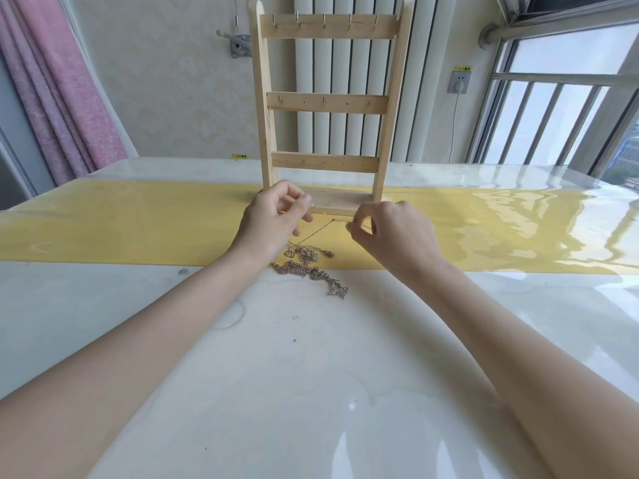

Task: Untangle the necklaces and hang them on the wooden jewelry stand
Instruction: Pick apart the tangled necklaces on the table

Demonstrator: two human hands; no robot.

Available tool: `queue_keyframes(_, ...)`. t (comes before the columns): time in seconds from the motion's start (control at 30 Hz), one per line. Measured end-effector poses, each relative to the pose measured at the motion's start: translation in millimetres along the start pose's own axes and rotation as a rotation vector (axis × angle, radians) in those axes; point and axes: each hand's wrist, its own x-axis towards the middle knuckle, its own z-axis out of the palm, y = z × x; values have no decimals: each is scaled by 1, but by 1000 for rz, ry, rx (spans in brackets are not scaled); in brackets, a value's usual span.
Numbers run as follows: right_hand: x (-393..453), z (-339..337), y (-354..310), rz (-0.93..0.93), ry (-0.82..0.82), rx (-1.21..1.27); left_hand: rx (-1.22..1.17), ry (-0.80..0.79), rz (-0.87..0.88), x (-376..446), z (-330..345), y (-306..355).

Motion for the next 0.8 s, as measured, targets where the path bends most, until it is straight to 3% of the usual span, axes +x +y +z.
queue_keyframes(0.07, -1, 0, 1, 13, -72, -90, 28, 35, 4, 0, -2, 1)
queue_keyframes(0.2, 3, 0, 3, 83, -131, 103, 21, 63, -31, 2, -4, 2)
queue_keyframes(0.3, 1, 6, -1, -6, -238, 183, -56, 18, -66, 1, -1, 6)
queue_keyframes(0.4, 0, 10, -2, -59, -226, 269, -196, -37, -122, -2, 1, 12)
queue_keyframes(0.5, 1, 4, -7, -48, -202, 490, -290, -66, -150, -4, 1, 16)
queue_keyframes(0.63, -3, -1, -14, 101, -348, 1045, -378, -104, -147, -7, 3, 21)
queue_keyframes(0.8, -3, 0, -14, 123, -386, 1272, -512, -132, -197, -7, 3, 22)
